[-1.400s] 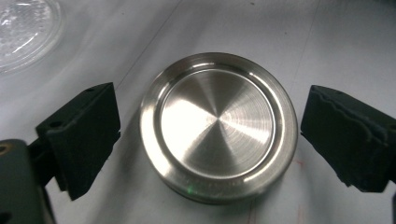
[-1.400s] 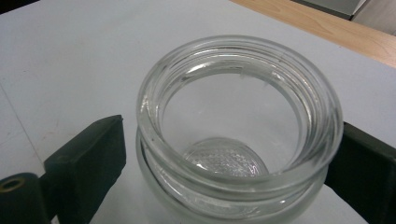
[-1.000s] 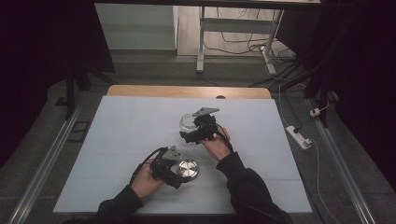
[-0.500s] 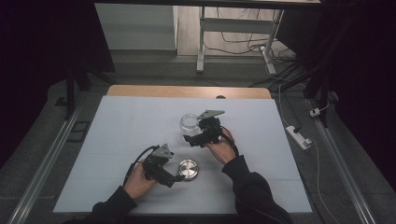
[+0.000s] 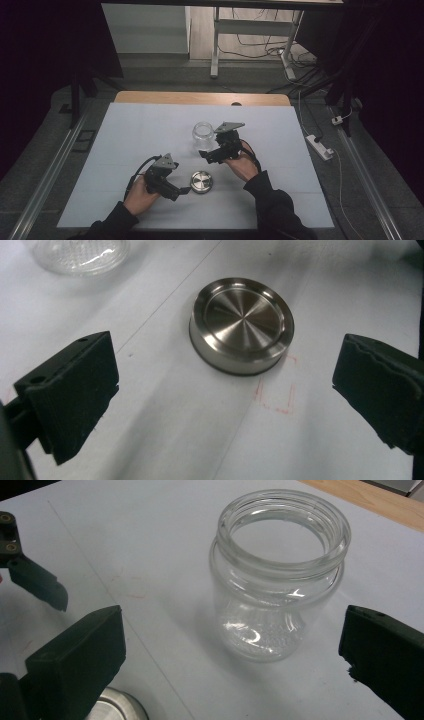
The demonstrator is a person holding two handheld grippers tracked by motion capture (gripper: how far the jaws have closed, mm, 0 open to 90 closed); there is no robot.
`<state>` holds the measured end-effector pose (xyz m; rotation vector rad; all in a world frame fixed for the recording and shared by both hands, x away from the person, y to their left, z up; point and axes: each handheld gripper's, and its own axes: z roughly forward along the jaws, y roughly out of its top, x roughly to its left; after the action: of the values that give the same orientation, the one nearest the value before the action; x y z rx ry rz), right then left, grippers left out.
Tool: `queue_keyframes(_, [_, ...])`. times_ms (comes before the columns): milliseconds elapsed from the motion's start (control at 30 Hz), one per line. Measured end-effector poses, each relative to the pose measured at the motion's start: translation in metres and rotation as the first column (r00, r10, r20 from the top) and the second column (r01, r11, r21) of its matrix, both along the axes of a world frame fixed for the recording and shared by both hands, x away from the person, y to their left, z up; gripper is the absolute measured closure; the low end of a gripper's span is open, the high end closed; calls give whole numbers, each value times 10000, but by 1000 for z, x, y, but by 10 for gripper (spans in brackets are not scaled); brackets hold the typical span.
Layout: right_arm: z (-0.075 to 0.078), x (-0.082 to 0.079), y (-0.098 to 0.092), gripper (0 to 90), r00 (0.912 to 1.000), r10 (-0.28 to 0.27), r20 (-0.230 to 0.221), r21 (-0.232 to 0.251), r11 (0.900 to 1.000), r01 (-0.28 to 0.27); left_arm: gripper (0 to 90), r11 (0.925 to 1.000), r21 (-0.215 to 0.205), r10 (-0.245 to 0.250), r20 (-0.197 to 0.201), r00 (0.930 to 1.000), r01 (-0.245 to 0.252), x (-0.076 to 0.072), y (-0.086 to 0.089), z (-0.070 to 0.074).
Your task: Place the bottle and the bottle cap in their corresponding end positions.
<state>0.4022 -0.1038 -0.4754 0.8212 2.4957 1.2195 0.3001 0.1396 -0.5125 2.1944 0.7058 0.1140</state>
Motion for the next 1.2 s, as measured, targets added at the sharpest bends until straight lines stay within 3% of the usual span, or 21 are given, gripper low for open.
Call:
queue_keyframes(400, [0,-18,-14,0,9994,321,-139,410,9987,-315,0,9997,-169,188,-353,9992,-194,-8,17,4])
queue_keyframes(1200, [-2,-52,-33,0,9995,327,6,28,9995,-327,0,9956,-268,893,-241,9957,-899,-25,50,10])
